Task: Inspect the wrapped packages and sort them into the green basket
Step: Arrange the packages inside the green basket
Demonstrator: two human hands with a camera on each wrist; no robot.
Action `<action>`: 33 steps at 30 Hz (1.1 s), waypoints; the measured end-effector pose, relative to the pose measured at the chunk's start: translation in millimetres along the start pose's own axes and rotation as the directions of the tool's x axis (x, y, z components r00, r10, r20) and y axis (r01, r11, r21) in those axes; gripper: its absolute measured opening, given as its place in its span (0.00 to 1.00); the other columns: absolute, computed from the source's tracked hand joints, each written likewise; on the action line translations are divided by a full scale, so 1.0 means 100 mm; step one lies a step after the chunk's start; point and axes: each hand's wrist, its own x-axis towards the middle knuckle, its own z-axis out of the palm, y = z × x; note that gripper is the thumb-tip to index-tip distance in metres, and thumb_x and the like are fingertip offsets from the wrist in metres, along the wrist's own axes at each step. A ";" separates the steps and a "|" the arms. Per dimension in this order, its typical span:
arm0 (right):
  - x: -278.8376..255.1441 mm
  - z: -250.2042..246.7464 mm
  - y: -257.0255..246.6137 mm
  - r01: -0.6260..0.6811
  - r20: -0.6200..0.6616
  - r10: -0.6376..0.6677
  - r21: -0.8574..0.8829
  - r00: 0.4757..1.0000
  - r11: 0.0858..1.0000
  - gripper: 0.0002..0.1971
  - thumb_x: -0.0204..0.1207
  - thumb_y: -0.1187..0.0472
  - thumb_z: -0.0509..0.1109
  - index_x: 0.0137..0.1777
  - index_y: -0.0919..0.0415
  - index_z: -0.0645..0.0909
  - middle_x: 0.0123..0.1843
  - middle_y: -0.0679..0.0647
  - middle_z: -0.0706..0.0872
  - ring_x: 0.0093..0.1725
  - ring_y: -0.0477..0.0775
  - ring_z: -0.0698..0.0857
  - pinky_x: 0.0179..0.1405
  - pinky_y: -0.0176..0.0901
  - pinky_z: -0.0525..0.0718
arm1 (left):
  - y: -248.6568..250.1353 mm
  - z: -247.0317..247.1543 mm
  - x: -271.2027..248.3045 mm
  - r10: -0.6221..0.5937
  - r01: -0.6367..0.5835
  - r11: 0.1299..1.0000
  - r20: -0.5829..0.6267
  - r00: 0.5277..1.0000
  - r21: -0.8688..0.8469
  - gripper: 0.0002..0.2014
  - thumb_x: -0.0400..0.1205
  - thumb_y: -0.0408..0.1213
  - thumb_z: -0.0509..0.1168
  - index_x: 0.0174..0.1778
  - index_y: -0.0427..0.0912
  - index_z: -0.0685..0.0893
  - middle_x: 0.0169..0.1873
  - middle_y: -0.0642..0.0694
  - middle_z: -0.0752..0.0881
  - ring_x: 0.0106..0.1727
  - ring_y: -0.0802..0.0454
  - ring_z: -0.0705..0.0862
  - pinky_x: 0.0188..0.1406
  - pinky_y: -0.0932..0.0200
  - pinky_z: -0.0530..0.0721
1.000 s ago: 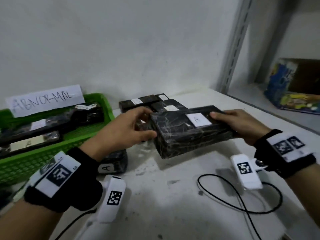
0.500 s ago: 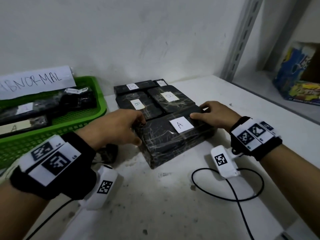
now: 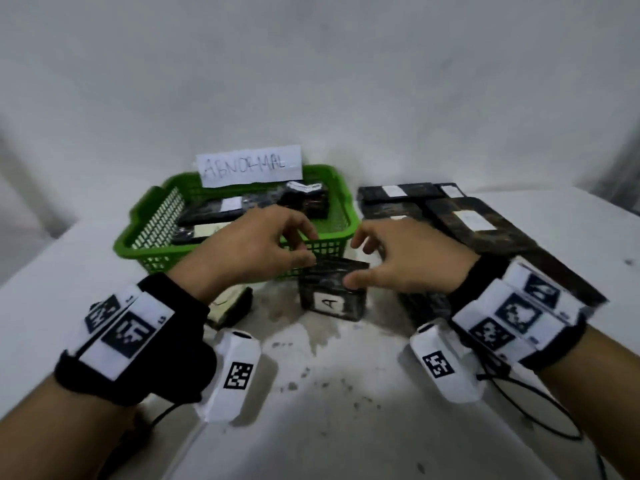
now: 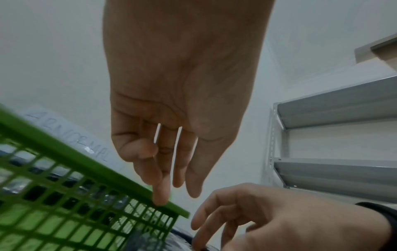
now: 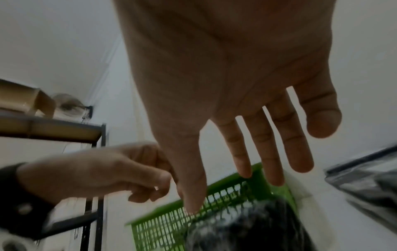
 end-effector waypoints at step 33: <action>0.90 0.11 -1.16 0.294 -0.276 -0.104 0.917 0.956 0.269 0.22 0.77 0.58 0.76 0.70 0.57 0.78 0.50 0.47 0.91 0.44 0.44 0.92 0.38 0.41 0.89 | -0.89 -0.52 -0.20 -0.104 -0.250 0.515 -0.350 0.931 -0.820 0.27 0.76 0.40 0.71 0.72 0.41 0.79 0.54 0.49 0.90 0.55 0.52 0.90 0.47 0.56 0.88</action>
